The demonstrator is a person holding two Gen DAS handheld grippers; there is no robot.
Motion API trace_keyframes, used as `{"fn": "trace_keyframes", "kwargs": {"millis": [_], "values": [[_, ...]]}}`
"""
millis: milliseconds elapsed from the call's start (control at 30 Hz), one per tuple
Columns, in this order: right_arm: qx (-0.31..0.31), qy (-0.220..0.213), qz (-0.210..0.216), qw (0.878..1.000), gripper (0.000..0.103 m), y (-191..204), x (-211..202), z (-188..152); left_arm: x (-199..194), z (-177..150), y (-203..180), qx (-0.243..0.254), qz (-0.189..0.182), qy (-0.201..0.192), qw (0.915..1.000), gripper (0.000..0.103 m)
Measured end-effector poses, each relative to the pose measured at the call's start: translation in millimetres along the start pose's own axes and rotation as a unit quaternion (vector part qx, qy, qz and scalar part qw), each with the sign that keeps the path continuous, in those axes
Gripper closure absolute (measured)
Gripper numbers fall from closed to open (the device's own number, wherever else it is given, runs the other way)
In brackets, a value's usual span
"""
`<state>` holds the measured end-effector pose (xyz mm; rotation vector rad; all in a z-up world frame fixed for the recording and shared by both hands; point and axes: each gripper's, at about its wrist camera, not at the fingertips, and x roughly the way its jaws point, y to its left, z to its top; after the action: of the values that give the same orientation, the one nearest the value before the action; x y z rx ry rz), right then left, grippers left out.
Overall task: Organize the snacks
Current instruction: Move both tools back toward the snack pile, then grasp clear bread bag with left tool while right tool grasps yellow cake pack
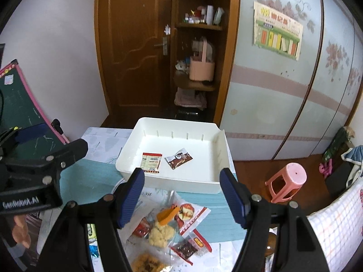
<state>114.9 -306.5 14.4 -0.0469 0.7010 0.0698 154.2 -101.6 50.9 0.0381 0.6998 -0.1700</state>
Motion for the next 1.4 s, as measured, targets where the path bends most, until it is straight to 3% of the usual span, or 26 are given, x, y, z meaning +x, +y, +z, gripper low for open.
{"fn": "trace_keyframes", "kwargs": {"millis": [200,633,933,1133,1400], "values": [[0.026,-0.017,0.03,0.999,0.034,-3.8,-31.4,-25.6,-23.7,-22.9,7.2,-0.001,0.003,0.007,1.0,0.002],[0.003,-0.039,0.054,0.998,0.034,13.9,-78.0,-92.9,-83.9,-99.7,0.6,0.033,-0.016,-0.042,0.9985,0.002],[0.011,0.0,0.08,0.997,0.034,12.4,-66.0,-148.9,-67.3,-167.2,-11.4,0.085,-0.061,0.005,0.9945,0.002],[0.028,0.059,0.082,0.994,0.034,7.7,-32.4,-185.1,-32.7,-219.7,-21.9,0.147,-0.127,0.066,0.9788,0.002],[0.096,0.111,0.093,0.985,0.034,-15.5,1.6,-208.4,4.8,-268.2,-47.7,0.25,-0.16,0.111,0.9483,0.002]]}}
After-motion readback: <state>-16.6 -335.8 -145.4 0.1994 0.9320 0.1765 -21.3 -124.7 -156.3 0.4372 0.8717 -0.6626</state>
